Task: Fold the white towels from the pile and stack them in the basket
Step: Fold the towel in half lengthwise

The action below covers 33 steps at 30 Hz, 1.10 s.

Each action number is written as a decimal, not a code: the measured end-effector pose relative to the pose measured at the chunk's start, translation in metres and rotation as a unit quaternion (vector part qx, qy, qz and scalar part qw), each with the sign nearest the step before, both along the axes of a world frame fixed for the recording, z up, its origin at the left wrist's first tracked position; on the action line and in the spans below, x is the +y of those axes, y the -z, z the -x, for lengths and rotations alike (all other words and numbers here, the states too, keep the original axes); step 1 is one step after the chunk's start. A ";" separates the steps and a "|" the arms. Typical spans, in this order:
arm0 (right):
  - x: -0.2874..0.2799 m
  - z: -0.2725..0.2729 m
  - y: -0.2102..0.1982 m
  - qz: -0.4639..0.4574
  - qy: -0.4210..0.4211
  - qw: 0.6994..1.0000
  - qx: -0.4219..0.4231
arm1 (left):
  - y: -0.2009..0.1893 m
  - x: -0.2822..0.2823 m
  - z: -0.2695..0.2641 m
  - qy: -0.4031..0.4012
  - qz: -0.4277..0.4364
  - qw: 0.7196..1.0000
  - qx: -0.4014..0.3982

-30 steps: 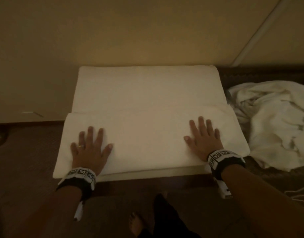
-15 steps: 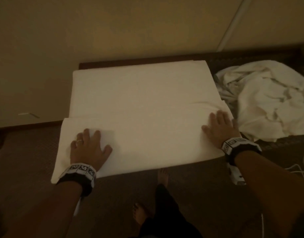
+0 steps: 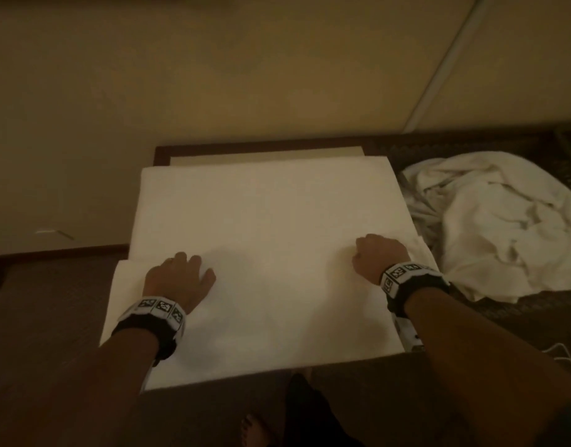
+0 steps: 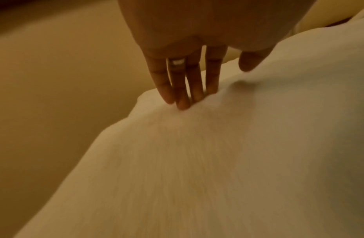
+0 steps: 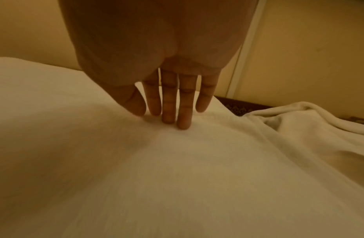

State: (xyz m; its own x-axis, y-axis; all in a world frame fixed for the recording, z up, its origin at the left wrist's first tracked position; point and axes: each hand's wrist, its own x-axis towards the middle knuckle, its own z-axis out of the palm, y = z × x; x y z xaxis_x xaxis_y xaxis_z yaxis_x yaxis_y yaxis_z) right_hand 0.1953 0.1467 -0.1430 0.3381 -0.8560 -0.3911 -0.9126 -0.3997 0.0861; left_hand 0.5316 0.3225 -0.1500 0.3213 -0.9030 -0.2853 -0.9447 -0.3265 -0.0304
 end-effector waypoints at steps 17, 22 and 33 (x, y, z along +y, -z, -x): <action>-0.226 -0.055 0.021 -0.037 -0.065 0.997 -0.001 | 0.013 -0.223 -0.103 0.015 -0.115 0.993 -0.022; -0.254 -0.059 0.027 -0.006 -0.072 0.997 -0.019 | 0.009 -0.255 -0.105 0.015 -0.134 0.989 -0.058; -0.244 -0.043 -0.009 0.056 -0.127 0.989 -0.043 | -0.021 -0.236 -0.093 0.034 0.015 0.999 -0.015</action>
State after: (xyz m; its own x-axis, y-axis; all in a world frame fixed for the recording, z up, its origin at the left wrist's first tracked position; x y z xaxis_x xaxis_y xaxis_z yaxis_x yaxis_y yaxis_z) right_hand 0.2385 -0.0974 -0.1344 0.5761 -0.7754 -0.2587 -0.7895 -0.6098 0.0695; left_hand 0.6244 0.0868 -0.1289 0.2675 -0.9308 -0.2491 -0.9634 -0.2636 -0.0495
